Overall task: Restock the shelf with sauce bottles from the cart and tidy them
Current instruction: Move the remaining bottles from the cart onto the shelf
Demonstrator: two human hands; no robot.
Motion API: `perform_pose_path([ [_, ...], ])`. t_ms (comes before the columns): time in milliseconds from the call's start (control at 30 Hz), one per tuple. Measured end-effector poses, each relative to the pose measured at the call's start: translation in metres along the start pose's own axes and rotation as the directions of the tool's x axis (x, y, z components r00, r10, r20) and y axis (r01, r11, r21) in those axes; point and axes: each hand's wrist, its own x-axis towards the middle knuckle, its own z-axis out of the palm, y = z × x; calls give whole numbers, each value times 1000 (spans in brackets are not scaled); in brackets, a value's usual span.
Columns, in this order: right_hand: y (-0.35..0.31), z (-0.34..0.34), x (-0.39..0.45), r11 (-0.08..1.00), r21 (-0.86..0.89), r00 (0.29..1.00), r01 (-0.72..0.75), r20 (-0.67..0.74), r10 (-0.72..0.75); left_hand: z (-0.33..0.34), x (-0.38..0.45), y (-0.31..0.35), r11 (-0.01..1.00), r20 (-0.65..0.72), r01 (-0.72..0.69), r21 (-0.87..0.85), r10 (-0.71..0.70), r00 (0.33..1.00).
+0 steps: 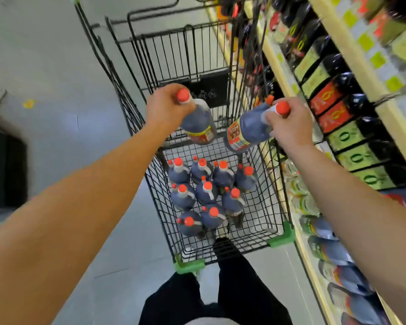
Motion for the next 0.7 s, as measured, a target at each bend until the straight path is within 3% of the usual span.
perform_pose_path([
  [333, -24, -93, -125, 992, 129, 974, 0, -223, 29, -57, -106, 44, 983, 41, -181, -7, 181, 983],
  [700, 28, -189, -235, 998, 64, 928, -19, -371, 41, -3, -189, 115, 947, 296, -315, -60, 318, 900],
])
